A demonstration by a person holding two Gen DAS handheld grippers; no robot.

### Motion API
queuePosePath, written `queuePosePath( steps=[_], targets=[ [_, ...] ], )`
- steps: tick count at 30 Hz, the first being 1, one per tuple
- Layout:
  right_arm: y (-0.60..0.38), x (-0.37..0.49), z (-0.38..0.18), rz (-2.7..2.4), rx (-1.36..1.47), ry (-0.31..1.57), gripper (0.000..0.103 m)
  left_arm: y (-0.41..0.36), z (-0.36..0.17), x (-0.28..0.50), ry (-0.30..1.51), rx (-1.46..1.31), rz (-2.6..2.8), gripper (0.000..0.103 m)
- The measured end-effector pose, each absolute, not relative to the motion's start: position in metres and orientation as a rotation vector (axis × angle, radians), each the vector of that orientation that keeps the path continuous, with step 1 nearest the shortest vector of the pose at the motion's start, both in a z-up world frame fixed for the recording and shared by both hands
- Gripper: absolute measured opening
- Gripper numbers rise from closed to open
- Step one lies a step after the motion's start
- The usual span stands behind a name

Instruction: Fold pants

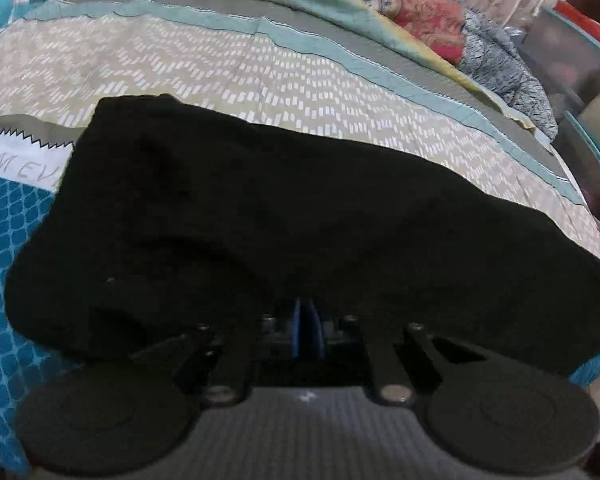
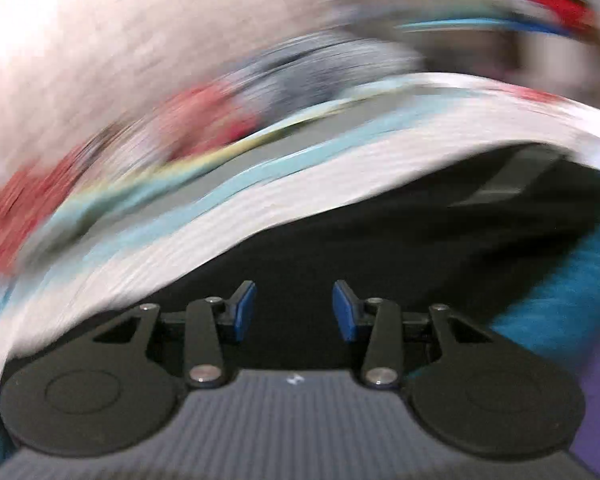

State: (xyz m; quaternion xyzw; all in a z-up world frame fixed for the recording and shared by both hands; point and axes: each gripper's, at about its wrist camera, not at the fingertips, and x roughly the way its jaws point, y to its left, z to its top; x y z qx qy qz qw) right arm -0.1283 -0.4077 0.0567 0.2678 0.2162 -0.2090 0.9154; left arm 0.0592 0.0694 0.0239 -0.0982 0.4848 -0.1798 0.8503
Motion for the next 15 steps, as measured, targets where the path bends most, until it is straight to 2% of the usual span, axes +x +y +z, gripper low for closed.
queuePosePath(
  steps=[5,9,12,13,14,15],
  targets=[
    [-0.507,-0.139,0.069,-0.651,0.496,0.359,0.047,0.073,0.035,0.055,1.079,-0.231,-0.331,0.008],
    [-0.546,-0.103,0.062,-0.627,0.376,0.474,0.047,0.047,0.061,0.048,1.033,-0.192,-0.355,0.009],
    [-0.568,-0.100,0.045,-0.556,0.419,0.567,0.047,-0.001,0.081,0.037,0.967,-0.106,-0.485,0.010],
    [-0.570,-0.096,0.040,-0.543,0.420,0.600,0.047,-0.025,0.087,0.030,0.940,-0.052,-0.546,0.014],
    [-0.568,-0.098,0.040,-0.540,0.408,0.619,0.042,-0.047,0.090,0.025,0.922,-0.007,-0.598,0.022],
    [-0.567,-0.100,0.039,-0.522,0.394,0.625,0.032,-0.069,0.092,0.018,0.905,0.040,-0.652,0.026]
  ],
)
